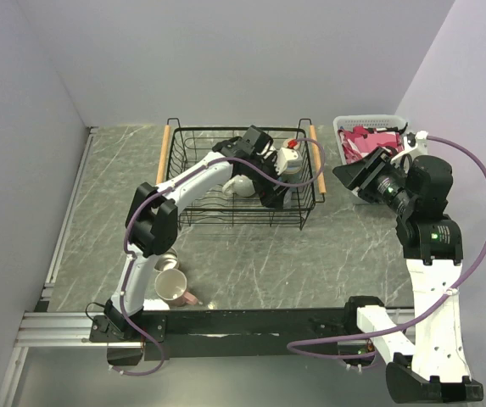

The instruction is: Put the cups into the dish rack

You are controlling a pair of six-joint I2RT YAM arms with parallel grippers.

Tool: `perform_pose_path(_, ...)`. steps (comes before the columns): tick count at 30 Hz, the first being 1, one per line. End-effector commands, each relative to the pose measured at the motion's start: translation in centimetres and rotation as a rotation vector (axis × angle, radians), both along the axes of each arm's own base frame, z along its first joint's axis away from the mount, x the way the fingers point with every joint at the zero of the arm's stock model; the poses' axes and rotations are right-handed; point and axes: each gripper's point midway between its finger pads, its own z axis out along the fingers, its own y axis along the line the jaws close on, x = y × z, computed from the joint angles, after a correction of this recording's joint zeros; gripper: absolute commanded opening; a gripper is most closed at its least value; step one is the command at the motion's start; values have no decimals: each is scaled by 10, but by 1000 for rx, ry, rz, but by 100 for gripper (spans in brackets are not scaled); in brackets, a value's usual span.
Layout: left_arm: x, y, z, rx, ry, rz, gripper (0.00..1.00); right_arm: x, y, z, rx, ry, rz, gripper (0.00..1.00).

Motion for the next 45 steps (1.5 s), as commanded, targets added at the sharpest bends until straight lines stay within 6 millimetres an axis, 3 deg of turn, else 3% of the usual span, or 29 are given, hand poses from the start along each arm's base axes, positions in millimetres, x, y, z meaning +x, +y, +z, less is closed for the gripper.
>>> perform_pose_path(1,-10,1,62,-137,33,-26,97,4,-2,6,6,-40,-12,57)
perform_pose_path(4,0,10,78,-149,18,9,97,6,-3,5,-10,-30,-10,57)
perform_pose_path(8,26,37,122,-225,18,114,97,14,-3,-11,-37,28,11,56)
perform_pose_path(11,51,71,171,-310,-19,206,98,21,4,-26,-48,82,56,54)
perform_pose_path(12,62,91,182,-331,-25,246,98,26,7,-33,-48,109,71,52)
perform_pose_path(13,64,103,199,-353,-42,270,98,27,17,-36,-49,119,113,49)
perform_pose_path(15,75,130,208,-357,-68,329,98,35,35,-48,-52,168,180,47)
perform_pose_path(19,75,175,200,-343,-64,432,97,47,88,-63,-135,240,342,31)
perform_pose_path(20,74,182,198,-350,-48,447,97,47,106,-50,-151,214,393,27)
perform_pose_path(21,76,197,196,-355,-33,479,97,53,115,-65,-181,274,410,18)
perform_pose_path(22,69,203,193,-358,-1,487,96,55,123,-65,-205,274,433,15)
perform_pose_path(23,67,210,193,-358,8,497,95,53,138,-50,-222,237,477,14)
perform_pose_path(25,60,232,194,-363,31,526,95,55,148,-62,-287,281,517,27)
perform_pose_path(26,58,241,194,-363,32,538,95,54,156,-48,-304,245,542,31)
perform_pose_path(27,60,255,194,-358,24,567,95,44,166,-60,-346,297,590,35)
perform_pose_path(29,55,269,190,-343,11,588,95,42,173,-55,-412,274,618,39)
perform_pose_path(30,56,280,190,-345,6,612,95,30,183,-64,-445,311,665,41)
perform_pose_path(36,35,301,180,-377,24,694,94,8,215,-70,-529,327,801,52)
perform_pose_path(41,18,319,185,-383,-32,777,94,-3,237,-78,-538,325,872,50)
perform_pose_path(45,1,332,189,-396,-54,831,95,-32,265,-98,-591,333,978,50)
